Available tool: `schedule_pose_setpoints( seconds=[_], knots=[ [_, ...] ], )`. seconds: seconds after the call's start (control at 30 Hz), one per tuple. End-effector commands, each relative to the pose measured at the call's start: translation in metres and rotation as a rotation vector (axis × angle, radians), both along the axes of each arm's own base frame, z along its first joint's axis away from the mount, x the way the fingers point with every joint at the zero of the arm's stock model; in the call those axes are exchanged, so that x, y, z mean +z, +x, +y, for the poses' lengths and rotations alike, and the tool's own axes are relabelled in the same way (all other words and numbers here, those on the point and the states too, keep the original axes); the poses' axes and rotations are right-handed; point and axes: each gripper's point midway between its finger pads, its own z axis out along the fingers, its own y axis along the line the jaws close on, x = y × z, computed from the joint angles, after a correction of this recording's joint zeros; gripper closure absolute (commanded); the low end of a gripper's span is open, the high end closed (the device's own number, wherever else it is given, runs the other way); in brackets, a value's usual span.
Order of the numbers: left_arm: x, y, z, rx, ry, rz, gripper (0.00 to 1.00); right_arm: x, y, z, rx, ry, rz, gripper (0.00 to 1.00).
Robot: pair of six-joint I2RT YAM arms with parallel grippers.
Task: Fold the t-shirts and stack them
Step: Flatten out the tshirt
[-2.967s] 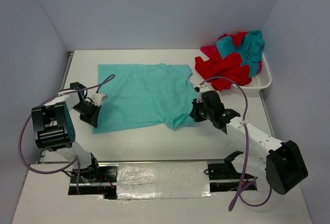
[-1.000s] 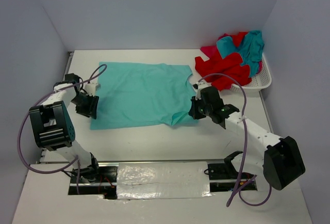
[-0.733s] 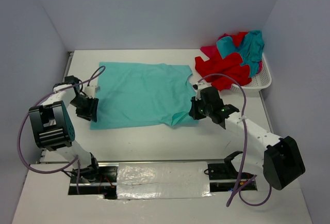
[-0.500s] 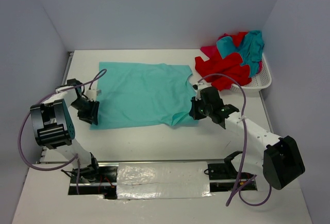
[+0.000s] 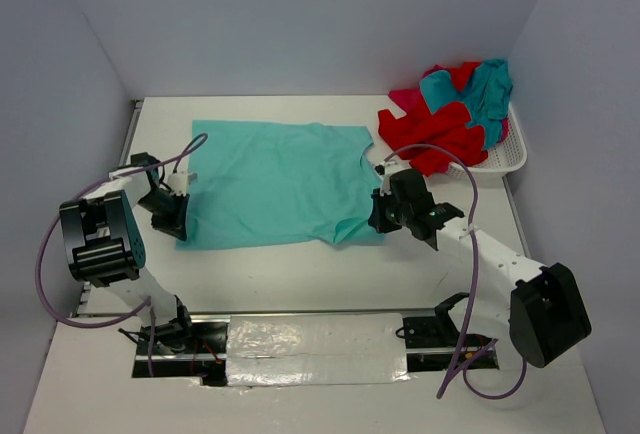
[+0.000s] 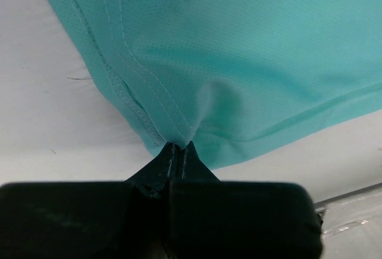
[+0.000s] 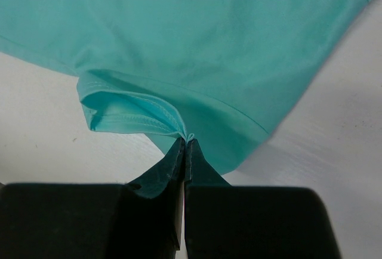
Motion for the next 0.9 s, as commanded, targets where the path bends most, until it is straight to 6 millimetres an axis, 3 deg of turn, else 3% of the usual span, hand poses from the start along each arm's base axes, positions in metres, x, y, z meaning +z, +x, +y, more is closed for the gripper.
schedule_pose_setpoints(
  seconds=[0.0, 0.1, 0.17, 0.23, 0.27, 0.33, 0.37, 0.4, 0.43, 0.47, 0.5, 0.53, 0.57, 0.6, 0.63, 0.67, 0.7, 0.73, 0.77, 0.8, 0.87],
  knots=[
    [-0.001, 0.0, 0.005, -0.009, 0.035, -0.02, 1.0, 0.003, 0.004, -0.001, 0.004, 0.002, -0.019, 1.0],
    [0.008, 0.009, 0.009, -0.001, 0.056, -0.058, 1.0, 0.008, 0.007, -0.003, -0.004, 0.001, -0.027, 1.0],
    [0.025, 0.025, 0.013, -0.008, 0.072, -0.116, 1.0, 0.014, 0.013, -0.007, -0.021, 0.005, -0.034, 1.0],
    [0.04, 0.036, 0.015, -0.021, 0.071, -0.157, 1.0, 0.032, 0.03, -0.015, -0.057, 0.013, -0.063, 1.0],
    [0.06, 0.055, 0.019, -0.029, 0.077, -0.219, 1.0, 0.038, 0.04, -0.019, -0.07, 0.013, -0.071, 1.0],
    [0.079, 0.074, 0.016, -0.048, 0.045, -0.27, 1.0, 0.072, 0.068, -0.026, -0.095, 0.035, -0.15, 1.0],
    [0.106, 0.1, 0.02, -0.054, 0.055, -0.359, 1.0, 0.095, 0.092, -0.034, -0.121, 0.061, -0.196, 1.0],
    [0.112, 0.113, 0.021, -0.054, 0.046, -0.381, 1.0, 0.11, 0.106, -0.037, -0.125, 0.073, -0.233, 1.0],
    [0.15, 0.144, 0.025, -0.052, 0.05, -0.498, 1.0, 0.141, 0.135, -0.039, -0.133, 0.095, -0.306, 1.0],
    [0.167, 0.161, 0.027, -0.052, 0.048, -0.552, 1.0, 0.155, 0.15, -0.038, -0.13, 0.099, -0.341, 1.0],
    [0.169, 0.178, 0.029, -0.034, 0.029, -0.563, 1.0, 0.171, 0.164, -0.037, -0.125, 0.101, -0.384, 1.0],
    [0.215, 0.208, 0.035, -0.029, 0.05, -0.698, 1.0, 0.191, 0.182, -0.036, -0.116, 0.103, -0.448, 1.0],
    [0.235, 0.224, 0.035, -0.026, 0.039, -0.762, 1.0, 0.227, 0.209, -0.032, -0.119, 0.121, -0.523, 1.0],
    [0.242, 0.24, 0.036, -0.003, 0.018, -0.793, 1.0, 0.252, 0.224, -0.038, -0.137, 0.13, -0.575, 1.0],
    [0.291, 0.26, 0.038, -0.013, 0.037, -0.943, 1.0, 0.251, 0.245, -0.039, -0.158, 0.138, -0.55, 1.0],
    [0.313, 0.269, 0.04, -0.006, 0.039, -1.012, 1.0, 0.281, 0.254, -0.042, -0.167, 0.16, -0.599, 1.0],
    [0.335, 0.275, 0.039, 0.022, 0.025, -1.072, 1.0, 0.357, 0.257, -0.049, -0.182, 0.201, -0.746, 1.0],
    [0.373, 0.281, 0.041, 0.016, 0.04, -1.196, 1.0, 0.371, 0.264, -0.051, -0.193, 0.215, -0.77, 1.0],
    [0.388, 0.281, 0.039, 0.014, 0.036, -1.246, 1.0, 0.419, 0.256, -0.053, -0.188, 0.235, -0.876, 1.0],
    [0.41, 0.274, 0.031, -0.001, 0.013, -1.302, 1.0, 0.433, 0.252, -0.054, -0.187, 0.232, -0.916, 1.0],
    [0.42, 0.27, 0.026, -0.02, -0.003, -1.334, 1.0, 0.451, 0.241, -0.056, -0.183, 0.228, -0.975, 1.0]
  ],
)
